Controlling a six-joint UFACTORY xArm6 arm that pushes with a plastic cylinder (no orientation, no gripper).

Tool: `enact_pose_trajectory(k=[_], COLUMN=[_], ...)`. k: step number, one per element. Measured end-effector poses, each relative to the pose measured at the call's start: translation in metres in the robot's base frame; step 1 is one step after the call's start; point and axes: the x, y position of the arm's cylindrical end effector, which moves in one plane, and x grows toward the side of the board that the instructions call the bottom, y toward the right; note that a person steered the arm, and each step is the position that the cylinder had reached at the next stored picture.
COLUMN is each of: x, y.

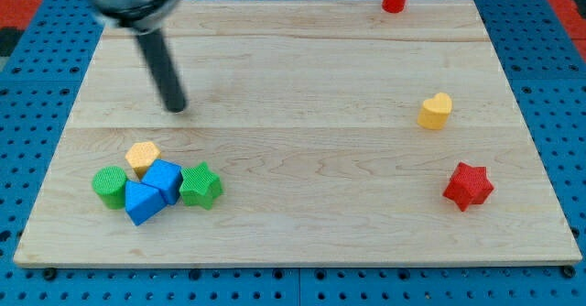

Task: Nudge the yellow heart slightly

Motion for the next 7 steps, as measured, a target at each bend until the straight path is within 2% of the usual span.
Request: enact_pose_trajectory(k=[1, 2, 3, 4, 5, 7], x=[-0.009, -0.051, -0.12, -0.193, -0.21, -0.212], y=[0.098, 0.196, 0.295, 0.363, 0.372, 0.365])
